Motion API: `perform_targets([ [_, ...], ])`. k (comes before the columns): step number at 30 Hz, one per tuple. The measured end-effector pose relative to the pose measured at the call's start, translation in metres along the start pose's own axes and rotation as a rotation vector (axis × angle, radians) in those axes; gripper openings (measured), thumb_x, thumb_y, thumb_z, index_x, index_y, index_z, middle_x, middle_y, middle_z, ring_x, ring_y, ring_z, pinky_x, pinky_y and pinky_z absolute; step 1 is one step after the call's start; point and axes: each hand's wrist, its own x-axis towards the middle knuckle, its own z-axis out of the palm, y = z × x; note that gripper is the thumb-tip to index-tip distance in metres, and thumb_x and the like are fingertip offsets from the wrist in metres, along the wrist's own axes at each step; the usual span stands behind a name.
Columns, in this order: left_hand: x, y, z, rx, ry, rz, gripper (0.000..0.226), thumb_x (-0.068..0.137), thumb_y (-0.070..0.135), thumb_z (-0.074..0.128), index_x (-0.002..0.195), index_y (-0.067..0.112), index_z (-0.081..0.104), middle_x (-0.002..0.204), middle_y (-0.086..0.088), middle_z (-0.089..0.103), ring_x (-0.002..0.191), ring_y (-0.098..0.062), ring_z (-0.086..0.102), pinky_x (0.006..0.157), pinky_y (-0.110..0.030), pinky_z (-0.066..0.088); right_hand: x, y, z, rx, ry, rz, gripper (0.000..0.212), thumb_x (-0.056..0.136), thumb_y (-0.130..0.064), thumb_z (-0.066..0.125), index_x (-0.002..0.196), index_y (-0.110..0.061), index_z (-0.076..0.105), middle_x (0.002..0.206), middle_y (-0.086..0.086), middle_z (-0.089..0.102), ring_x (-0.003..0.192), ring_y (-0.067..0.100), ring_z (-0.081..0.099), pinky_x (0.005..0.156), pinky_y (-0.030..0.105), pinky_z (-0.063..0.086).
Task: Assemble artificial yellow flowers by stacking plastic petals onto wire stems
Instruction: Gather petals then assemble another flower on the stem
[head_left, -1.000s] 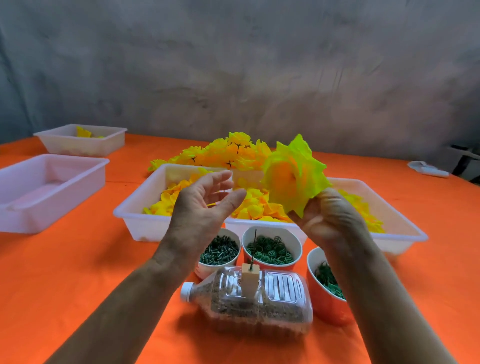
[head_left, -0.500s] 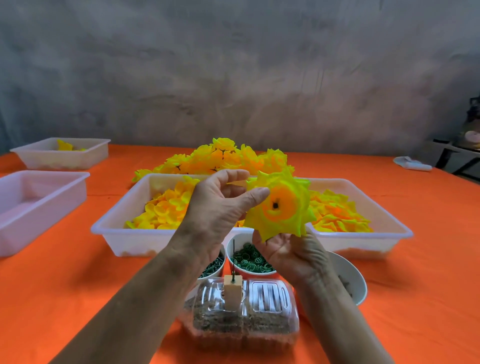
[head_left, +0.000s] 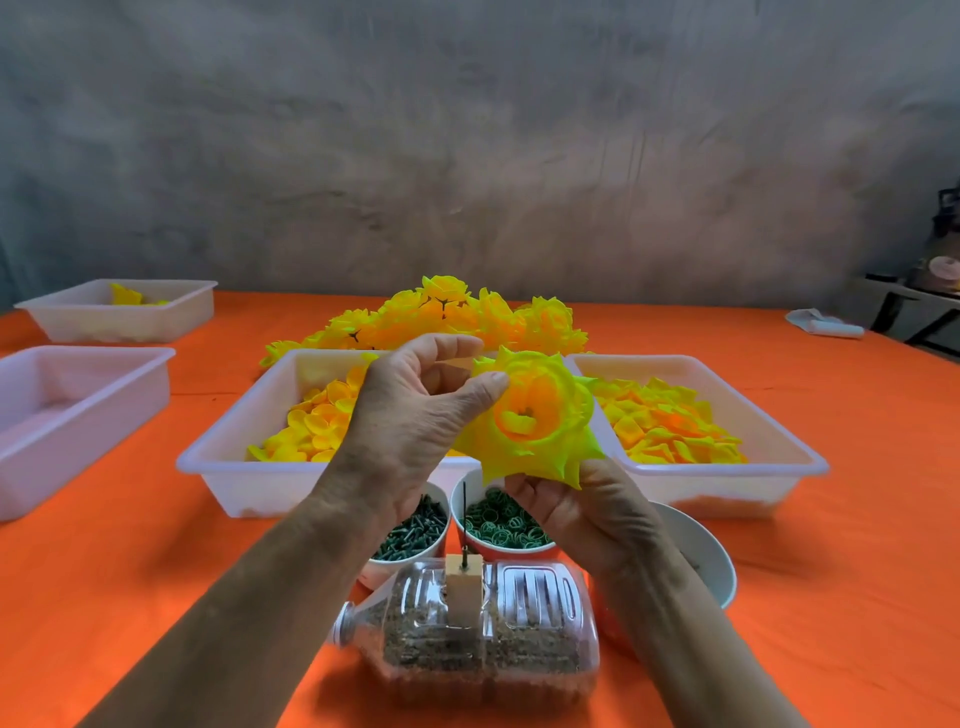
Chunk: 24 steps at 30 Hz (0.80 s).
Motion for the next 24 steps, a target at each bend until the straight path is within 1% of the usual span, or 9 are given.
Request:
perform_targets([
  [2, -0.001, -0.003, -0.002, 0.002, -0.005, 0.002, 0.044, 0.059, 0.031, 0.071, 0.102, 0.021, 0.065, 0.08, -0.005, 0.066, 0.06, 0.003, 0.06, 0.052, -0.009, 0.043, -0.005, -0.003, -0.003, -0.152, -0.062, -0.033, 0.058, 0.032, -0.029, 0.096, 0.086, -0.015, 0.078, 0.086, 0.006, 0.075, 0.075, 0.017, 0.072, 0.058, 0.025, 0.056],
  [3, 0.0, -0.004, -0.003, 0.02, 0.001, -0.002, 0.042, 0.059, 0.029, 0.072, 0.1, 0.021, 0.065, 0.079, -0.005, 0.066, 0.06, 0.002, 0.06, 0.052, -0.009, 0.043, -0.005, -0.003, -0.004, -0.225, -0.087, -0.057, 0.057, 0.03, -0.034, 0.096, 0.083, -0.019, 0.079, 0.085, 0.003, 0.075, 0.076, 0.015, 0.072, 0.06, 0.024, 0.056],
  [6, 0.005, -0.009, -0.006, -0.021, 0.021, -0.062, 0.042, 0.055, 0.03, 0.074, 0.096, 0.021, 0.067, 0.08, -0.004, 0.068, 0.066, -0.004, 0.063, 0.051, -0.013, 0.045, -0.006, -0.002, -0.007, -0.355, -0.145, -0.112, 0.046, 0.039, -0.035, 0.094, 0.081, -0.025, 0.079, 0.082, -0.003, 0.075, 0.077, 0.009, 0.071, 0.063, 0.02, 0.055],
  [9, 0.009, -0.01, -0.007, -0.177, 0.063, -0.3, 0.035, 0.062, 0.035, 0.071, 0.09, 0.015, 0.065, 0.083, -0.004, 0.065, 0.075, -0.015, 0.059, 0.05, -0.025, 0.049, -0.002, 0.0, -0.008, -0.351, -0.118, -0.14, 0.05, 0.037, -0.039, 0.094, 0.081, -0.022, 0.079, 0.079, -0.001, 0.075, 0.072, 0.009, 0.07, 0.062, 0.021, 0.055],
  [12, 0.011, -0.013, -0.01, -0.175, -0.006, -0.513, 0.026, 0.081, 0.038, 0.065, 0.085, 0.013, 0.062, 0.072, -0.002, 0.062, 0.056, -0.013, 0.056, 0.044, -0.024, 0.049, 0.001, -0.002, -0.009, -0.362, -0.111, -0.185, 0.049, 0.039, -0.04, 0.093, 0.082, -0.02, 0.079, 0.079, 0.0, 0.075, 0.073, 0.009, 0.07, 0.062, 0.02, 0.054],
  [14, 0.011, -0.013, -0.014, -0.194, -0.068, -0.564, 0.021, 0.077, 0.031, 0.069, 0.083, 0.012, 0.062, 0.073, -0.004, 0.058, 0.051, -0.013, 0.053, 0.041, -0.022, 0.047, 0.001, -0.004, -0.01, -0.408, -0.131, -0.219, 0.038, 0.048, -0.031, 0.09, 0.083, -0.023, 0.079, 0.081, -0.002, 0.075, 0.076, 0.008, 0.07, 0.063, 0.019, 0.054],
  [17, 0.016, -0.011, -0.02, -0.257, -0.038, -0.512, 0.018, 0.063, 0.014, 0.07, 0.078, 0.009, 0.063, 0.071, -0.007, 0.058, 0.055, -0.014, 0.052, 0.039, -0.019, 0.046, 0.0, -0.005, -0.012, -0.551, -0.139, -0.287, 0.024, 0.066, -0.006, 0.075, 0.083, -0.023, 0.078, 0.082, -0.003, 0.075, 0.077, 0.007, 0.07, 0.067, 0.019, 0.054],
  [20, 0.025, -0.012, -0.019, -0.168, 0.044, -0.41, 0.01, 0.073, 0.001, 0.068, 0.079, 0.009, 0.065, 0.074, -0.007, 0.063, 0.061, -0.015, 0.054, 0.043, -0.018, 0.046, 0.003, 0.001, -0.009, -0.707, -0.153, -0.353, 0.024, 0.074, 0.003, 0.068, 0.08, -0.018, 0.077, 0.069, -0.009, 0.072, 0.063, 0.002, 0.067, 0.061, 0.015, 0.053],
  [24, 0.028, -0.015, -0.013, -0.128, 0.157, -0.254, 0.004, 0.085, 0.011, 0.066, 0.082, 0.008, 0.065, 0.071, -0.002, 0.062, 0.062, -0.012, 0.053, 0.053, -0.019, 0.049, 0.012, 0.007, -0.01, -0.599, 0.017, -0.366, 0.03, 0.077, 0.008, 0.066, 0.071, -0.02, 0.078, 0.063, 0.0, 0.071, 0.055, 0.009, 0.063, 0.058, 0.022, 0.053],
])
